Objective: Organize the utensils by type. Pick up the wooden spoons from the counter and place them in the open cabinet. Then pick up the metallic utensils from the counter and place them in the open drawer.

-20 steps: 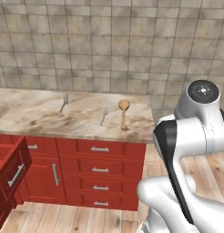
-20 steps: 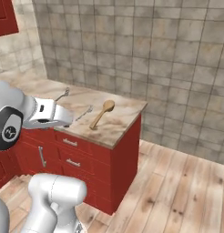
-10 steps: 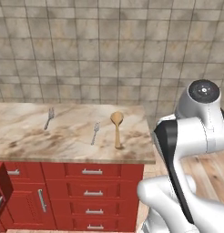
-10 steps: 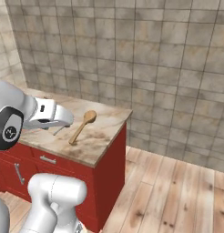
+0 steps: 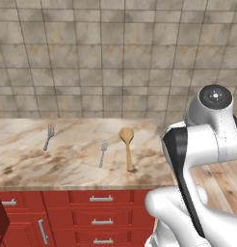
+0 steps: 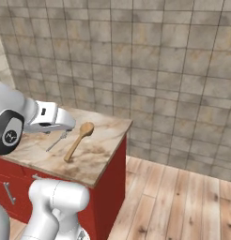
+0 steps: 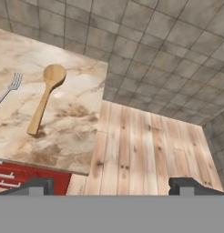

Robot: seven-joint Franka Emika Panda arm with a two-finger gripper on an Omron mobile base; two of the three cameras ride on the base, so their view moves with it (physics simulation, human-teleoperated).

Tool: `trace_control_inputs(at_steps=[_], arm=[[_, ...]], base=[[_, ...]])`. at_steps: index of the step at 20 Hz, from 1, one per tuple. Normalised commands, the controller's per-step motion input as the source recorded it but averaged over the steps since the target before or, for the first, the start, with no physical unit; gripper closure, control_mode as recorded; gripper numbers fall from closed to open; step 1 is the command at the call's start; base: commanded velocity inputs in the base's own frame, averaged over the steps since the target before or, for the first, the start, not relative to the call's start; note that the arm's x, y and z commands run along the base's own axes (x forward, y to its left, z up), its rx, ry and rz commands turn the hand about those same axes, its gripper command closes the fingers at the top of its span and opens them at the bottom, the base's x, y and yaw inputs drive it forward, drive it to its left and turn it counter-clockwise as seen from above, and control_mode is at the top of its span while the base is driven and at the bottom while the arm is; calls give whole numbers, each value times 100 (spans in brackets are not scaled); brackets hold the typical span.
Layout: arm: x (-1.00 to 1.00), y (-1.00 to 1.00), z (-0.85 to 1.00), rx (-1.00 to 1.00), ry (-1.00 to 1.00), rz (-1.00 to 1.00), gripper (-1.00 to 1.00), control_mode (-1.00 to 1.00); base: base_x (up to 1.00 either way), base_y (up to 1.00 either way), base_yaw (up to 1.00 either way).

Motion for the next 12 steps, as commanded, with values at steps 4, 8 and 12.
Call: trace_control_inputs(at_steps=[4,8,12], arm=[[0,0,0,0,0,0,-100,100],[0,0,0,0,0,0,-100,100],[0,0,0,0,0,0,-100,100]], base=[[32,10,-11],[1,0,0],[0,0,0]])
